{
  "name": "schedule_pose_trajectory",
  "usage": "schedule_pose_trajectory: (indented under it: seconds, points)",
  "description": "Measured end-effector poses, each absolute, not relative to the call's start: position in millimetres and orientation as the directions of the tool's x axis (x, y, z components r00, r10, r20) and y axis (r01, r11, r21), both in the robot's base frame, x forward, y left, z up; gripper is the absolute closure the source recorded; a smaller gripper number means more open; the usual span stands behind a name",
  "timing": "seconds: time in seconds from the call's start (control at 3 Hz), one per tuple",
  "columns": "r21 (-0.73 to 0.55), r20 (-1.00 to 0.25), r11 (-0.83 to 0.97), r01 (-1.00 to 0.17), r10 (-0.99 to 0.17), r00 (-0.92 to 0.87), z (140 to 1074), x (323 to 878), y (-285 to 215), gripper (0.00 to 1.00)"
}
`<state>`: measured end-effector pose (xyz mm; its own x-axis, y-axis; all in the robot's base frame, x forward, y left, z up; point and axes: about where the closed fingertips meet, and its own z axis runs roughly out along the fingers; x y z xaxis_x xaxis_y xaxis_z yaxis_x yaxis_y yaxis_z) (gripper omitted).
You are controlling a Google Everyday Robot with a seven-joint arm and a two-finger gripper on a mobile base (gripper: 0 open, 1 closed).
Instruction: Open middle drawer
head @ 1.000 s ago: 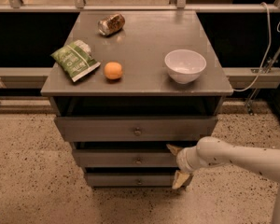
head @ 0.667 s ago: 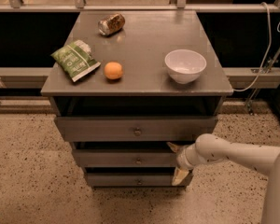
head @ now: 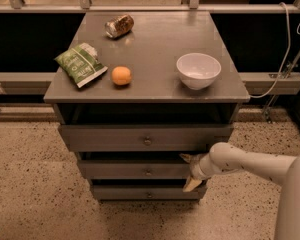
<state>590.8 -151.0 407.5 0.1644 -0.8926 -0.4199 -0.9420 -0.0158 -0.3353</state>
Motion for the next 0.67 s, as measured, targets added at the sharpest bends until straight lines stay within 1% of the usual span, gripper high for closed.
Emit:
schedule_pose_trajectory:
  seconds: [0.33,0.67]
  points:
    - [-0.314,-0.429,-0.019,-0.949,-0.889,0.160,402.6,583.5,-147.6,0.39]
    - [-0.305,-0.439,-0.040,-0.951,-0.881,0.178,408.8,557.9,-144.3,0.38]
